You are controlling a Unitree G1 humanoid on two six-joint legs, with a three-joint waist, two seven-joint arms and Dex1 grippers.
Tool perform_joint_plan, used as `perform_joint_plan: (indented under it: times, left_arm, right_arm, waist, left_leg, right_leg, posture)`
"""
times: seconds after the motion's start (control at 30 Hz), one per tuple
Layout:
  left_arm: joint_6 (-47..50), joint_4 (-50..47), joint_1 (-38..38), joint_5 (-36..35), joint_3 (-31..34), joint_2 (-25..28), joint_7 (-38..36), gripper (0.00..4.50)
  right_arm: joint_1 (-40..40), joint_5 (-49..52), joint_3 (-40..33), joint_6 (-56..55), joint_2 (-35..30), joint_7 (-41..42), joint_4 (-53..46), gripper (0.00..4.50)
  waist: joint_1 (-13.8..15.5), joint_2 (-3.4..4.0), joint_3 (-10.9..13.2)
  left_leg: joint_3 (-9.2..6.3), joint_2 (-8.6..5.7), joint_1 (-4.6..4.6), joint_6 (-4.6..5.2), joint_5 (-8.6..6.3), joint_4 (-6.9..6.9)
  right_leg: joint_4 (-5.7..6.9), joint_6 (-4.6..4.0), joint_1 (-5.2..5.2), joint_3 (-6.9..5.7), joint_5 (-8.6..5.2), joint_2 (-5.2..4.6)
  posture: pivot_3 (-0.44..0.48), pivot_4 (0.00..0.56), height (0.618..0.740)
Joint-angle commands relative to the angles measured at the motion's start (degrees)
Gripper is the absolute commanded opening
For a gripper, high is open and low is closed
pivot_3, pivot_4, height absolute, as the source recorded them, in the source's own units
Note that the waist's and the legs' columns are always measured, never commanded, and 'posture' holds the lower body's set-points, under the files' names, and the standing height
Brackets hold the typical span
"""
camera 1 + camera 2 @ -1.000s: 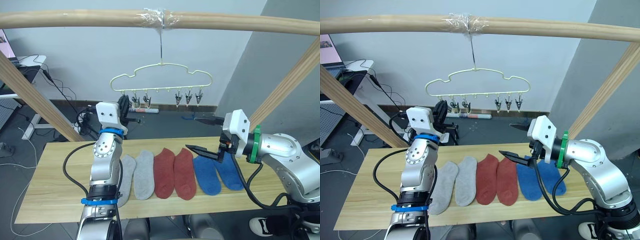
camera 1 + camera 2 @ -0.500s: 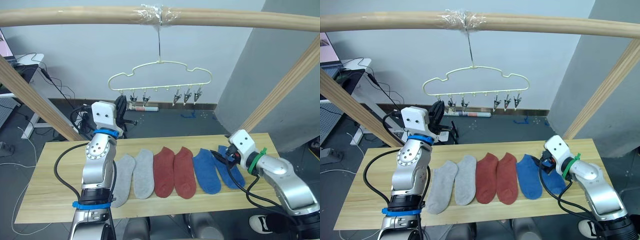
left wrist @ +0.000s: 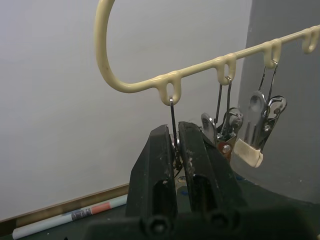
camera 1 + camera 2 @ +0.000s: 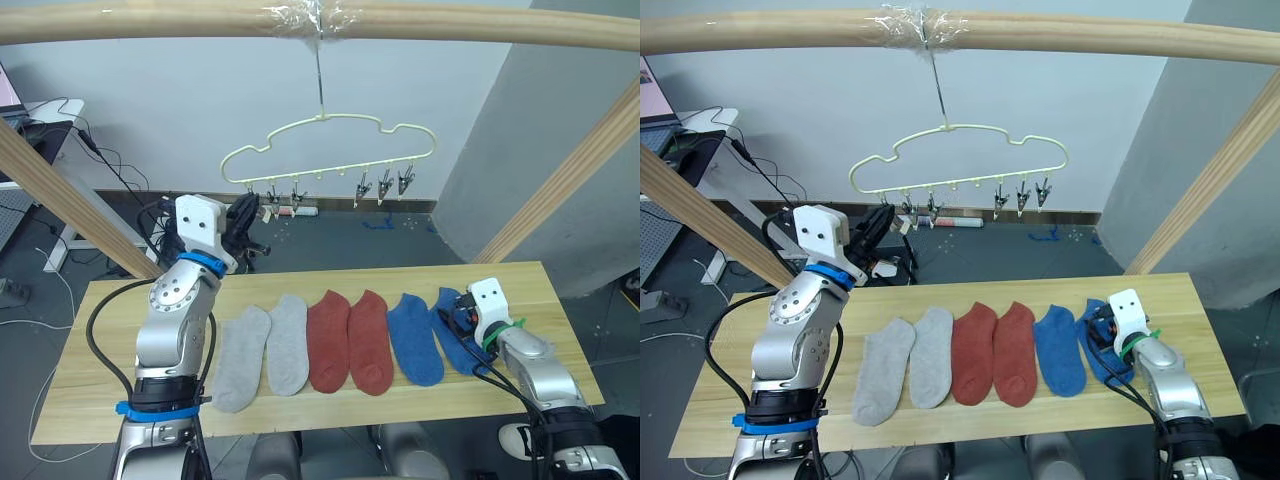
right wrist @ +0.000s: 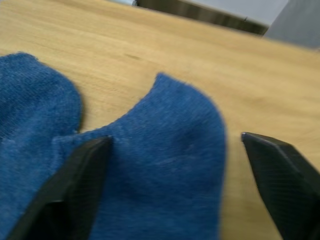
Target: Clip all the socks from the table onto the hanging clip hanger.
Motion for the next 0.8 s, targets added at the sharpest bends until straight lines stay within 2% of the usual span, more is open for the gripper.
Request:
perform_joint_plan:
  times: [0.03,0.3,0.4,0.57,0.67,0.8]
  left_arm:
    - [0.7,-1.5,-0.8,-1.0,1.2,1.2,-1.0,0.0]
    - [2.9,-0.8,-1.8,-3.1,1.6,2.8,-4.3,0.0]
    - [4.0,-1.0,-2.1,-4.1,1.7,3.3,-5.5,0.0]
    - [6.7,-2.4,-2.3,-6.2,1.7,3.9,-6.8,0.0]
    - [8.1,-2.8,-3.2,-6.9,1.3,3.8,-7.0,0.0]
    - [9.3,-3.6,-3.7,-7.3,1.1,3.9,-7.1,0.0]
  right_arm:
    - [-0.3,1.5,-1.8,1.3,0.8,0.1,0.2,2.87]
    - [1.3,0.4,0.0,-1.3,0.3,1.7,-3.0,0.04]
    - [2.7,-0.9,1.9,-3.0,-1.2,3.7,-8.2,0.04]
    - [3.5,-4.0,5.9,-5.6,-3.5,5.6,-23.5,0.04]
    - [-2.2,-4.8,11.0,-1.9,-1.0,6.1,-29.7,0.04]
    - [-10.6,-6.4,18.5,2.6,3.6,8.0,-28.0,0.04]
  waist:
    - [0.0,0.0,0.0]
    - [0.0,0.0,0.0]
    - [0.0,0.0,0.0]
    - [0.0,0.01,0.0]
    - [-0.2,0.0,0.0]
    - [-0.1,0.0,0.0]
  left_leg:
    - [0.0,0.0,0.0,0.0,0.0,0.0]
    - [-0.01,0.0,-0.01,0.0,0.0,0.0]
    - [0.0,0.0,-0.03,0.0,0.0,-0.01]
    - [0.0,0.0,-0.05,-0.01,0.0,0.02]
    - [-0.04,0.01,-0.04,-0.02,0.01,0.02]
    - [-0.09,0.01,-0.06,-0.03,0.02,0.03]
  right_leg:
    - [0.0,0.0,0.0,-0.01,0.0,0.0]
    - [0.0,0.01,0.0,-0.02,0.0,0.0]
    - [-0.01,0.01,-0.02,-0.01,0.0,0.0]
    - [0.03,0.03,-0.06,-0.01,0.0,-0.02]
    - [0.07,0.03,-0.09,-0.04,0.0,0.0]
    - [0.09,0.03,-0.09,-0.09,0.02,0.0]
  posture:
    - [-0.094,0.241,0.74]
    - [-0.092,0.232,0.74]
    - [-0.094,0.229,0.74]
    - [-0.095,0.227,0.74]
    - [-0.097,0.223,0.74]
    - [-0.092,0.216,0.74]
